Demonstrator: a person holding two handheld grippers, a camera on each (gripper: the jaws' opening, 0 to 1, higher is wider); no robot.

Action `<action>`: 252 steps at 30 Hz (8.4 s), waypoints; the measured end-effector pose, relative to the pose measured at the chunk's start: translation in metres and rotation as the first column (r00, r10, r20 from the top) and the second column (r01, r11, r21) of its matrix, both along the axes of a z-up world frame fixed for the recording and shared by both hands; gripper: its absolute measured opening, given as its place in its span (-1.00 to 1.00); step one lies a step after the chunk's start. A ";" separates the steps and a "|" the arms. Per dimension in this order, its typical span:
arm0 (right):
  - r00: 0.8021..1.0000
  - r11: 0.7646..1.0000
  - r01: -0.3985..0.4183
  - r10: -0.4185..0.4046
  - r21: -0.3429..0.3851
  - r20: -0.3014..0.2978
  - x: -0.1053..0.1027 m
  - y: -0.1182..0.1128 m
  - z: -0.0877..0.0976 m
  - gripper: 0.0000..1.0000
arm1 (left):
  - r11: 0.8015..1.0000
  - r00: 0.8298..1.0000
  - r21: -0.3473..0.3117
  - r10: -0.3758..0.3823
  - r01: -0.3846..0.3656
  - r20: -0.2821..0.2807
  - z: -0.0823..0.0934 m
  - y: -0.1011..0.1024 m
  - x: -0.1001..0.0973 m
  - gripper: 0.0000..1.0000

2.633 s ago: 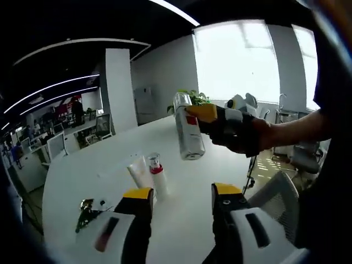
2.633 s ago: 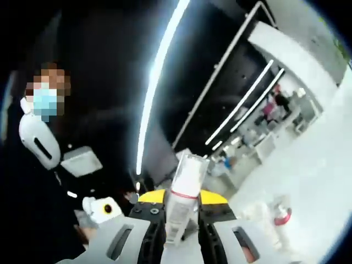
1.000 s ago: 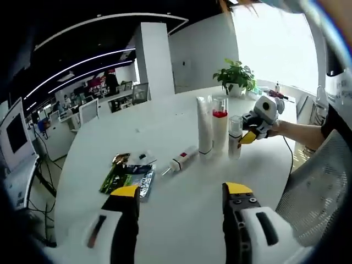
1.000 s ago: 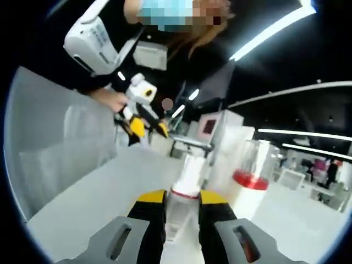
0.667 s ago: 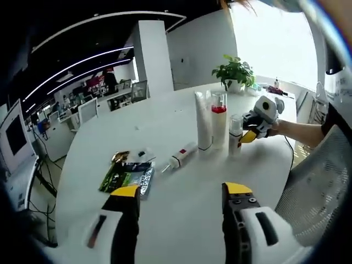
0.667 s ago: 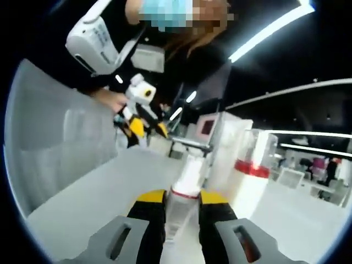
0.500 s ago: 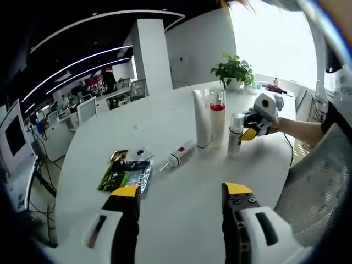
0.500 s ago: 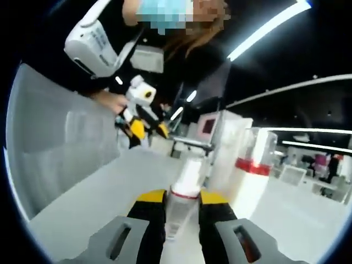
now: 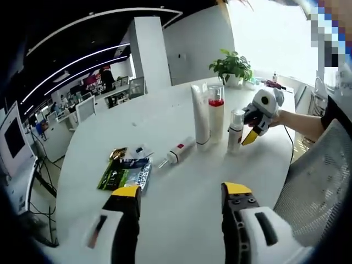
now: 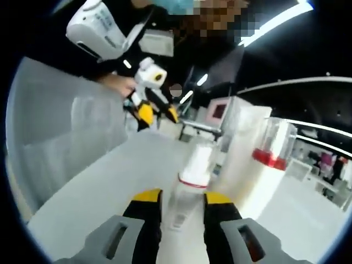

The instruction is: Arrange the skincare products in the storage area until every visible bottle or jar stands upright without overlapping.

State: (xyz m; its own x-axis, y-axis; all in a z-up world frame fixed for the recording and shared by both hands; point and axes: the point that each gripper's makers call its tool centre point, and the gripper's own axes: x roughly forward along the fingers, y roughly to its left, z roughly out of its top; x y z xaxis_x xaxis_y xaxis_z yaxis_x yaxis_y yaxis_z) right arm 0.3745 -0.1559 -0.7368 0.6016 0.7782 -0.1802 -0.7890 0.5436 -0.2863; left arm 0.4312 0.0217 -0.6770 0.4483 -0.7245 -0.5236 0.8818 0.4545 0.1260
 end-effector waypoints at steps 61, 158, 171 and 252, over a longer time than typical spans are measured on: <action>0.867 0.591 0.155 -0.465 -0.791 -0.178 0.089 0.080 0.025 -0.51 | 0.971 0.964 0.021 -0.234 0.239 -0.127 -0.075 -0.037 0.082 -0.16; 0.748 0.658 0.269 -0.602 -0.703 -0.278 0.094 0.089 -0.053 -0.77 | 0.926 0.915 -0.085 -0.377 0.368 -0.145 -0.095 -0.050 0.070 -0.58; 0.767 0.661 0.258 -0.584 -0.704 -0.266 0.089 0.090 -0.051 -0.84 | 0.919 0.903 -0.079 -0.395 0.387 -0.170 -0.094 -0.052 0.068 -0.67; 0.737 0.725 0.674 -0.650 -0.139 0.183 0.054 0.157 0.185 -0.78 | 0.740 0.873 -0.649 -0.187 -0.176 -0.451 0.132 -0.020 0.020 -0.49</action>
